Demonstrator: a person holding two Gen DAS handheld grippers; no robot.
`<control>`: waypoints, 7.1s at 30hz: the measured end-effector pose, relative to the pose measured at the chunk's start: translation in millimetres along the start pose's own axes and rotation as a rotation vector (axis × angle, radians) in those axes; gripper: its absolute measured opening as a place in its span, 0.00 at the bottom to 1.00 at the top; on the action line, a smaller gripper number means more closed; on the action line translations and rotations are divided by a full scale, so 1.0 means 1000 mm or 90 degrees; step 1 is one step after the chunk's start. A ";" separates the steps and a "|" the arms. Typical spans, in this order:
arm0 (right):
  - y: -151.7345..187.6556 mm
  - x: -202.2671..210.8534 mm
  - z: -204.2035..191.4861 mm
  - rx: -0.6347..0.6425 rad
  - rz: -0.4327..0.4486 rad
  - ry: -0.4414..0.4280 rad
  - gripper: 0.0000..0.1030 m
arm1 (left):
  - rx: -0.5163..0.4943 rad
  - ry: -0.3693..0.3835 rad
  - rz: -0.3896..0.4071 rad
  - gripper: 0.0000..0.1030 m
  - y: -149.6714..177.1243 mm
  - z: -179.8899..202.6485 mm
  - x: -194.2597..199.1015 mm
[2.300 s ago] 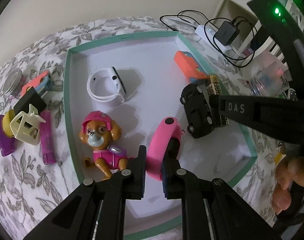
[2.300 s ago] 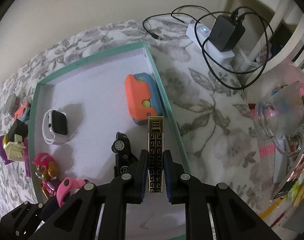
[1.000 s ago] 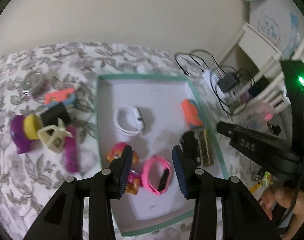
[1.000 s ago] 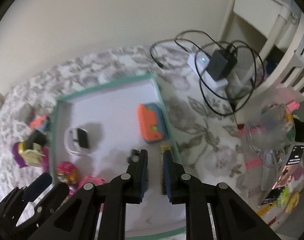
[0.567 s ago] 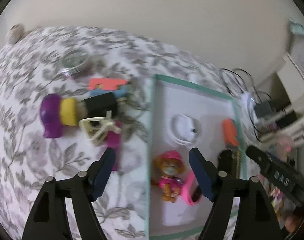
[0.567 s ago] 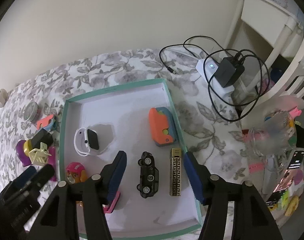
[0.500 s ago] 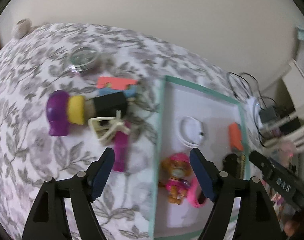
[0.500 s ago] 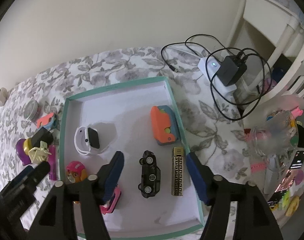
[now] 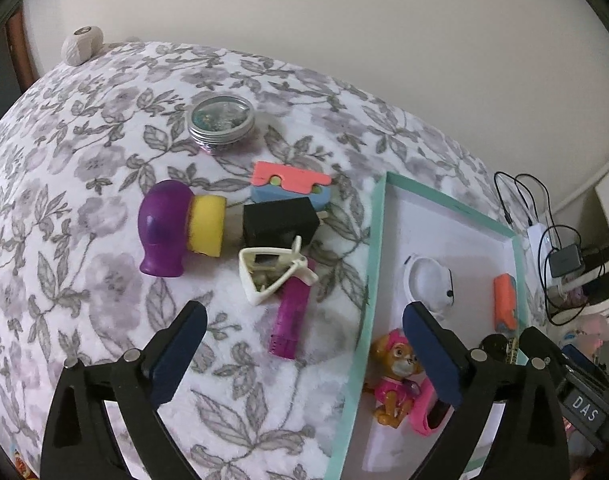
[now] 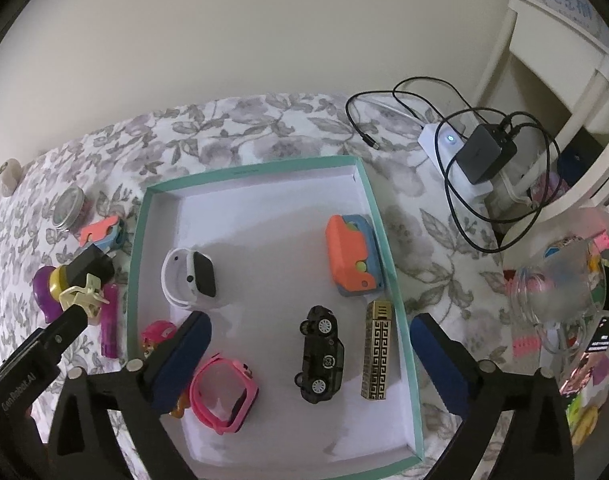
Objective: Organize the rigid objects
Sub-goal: 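Withdraw both tools from the tray back toward the toy pile, then grasp the purple-and-yellow bulb toy with the left tool, then grasp the white plastic clip with the right tool, then carry the purple-and-yellow toy and white clip over the tray with both tools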
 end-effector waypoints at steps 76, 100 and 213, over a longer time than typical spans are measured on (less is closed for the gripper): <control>0.021 -0.094 -0.229 0.173 -0.070 -0.208 0.79 | 0.077 0.034 -0.126 0.96 -0.053 -0.096 -0.063; 0.024 -0.099 -0.230 0.177 -0.067 -0.207 0.56 | 0.042 0.027 -0.124 0.89 -0.050 -0.082 -0.076; -0.001 -0.067 0.002 -0.052 -0.050 -0.051 0.56 | -0.315 0.101 0.004 0.71 0.034 0.122 -0.013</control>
Point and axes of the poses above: each gripper's, at about its wrist camera, not at the fingertips, and x roughly against the way its jaws point, z to its right, y to its underside, the point moved 9 cm from there along -x, roughly the way its jaws point, and after that the axes turned 7 degrees about -y, right-handed, at the moved point
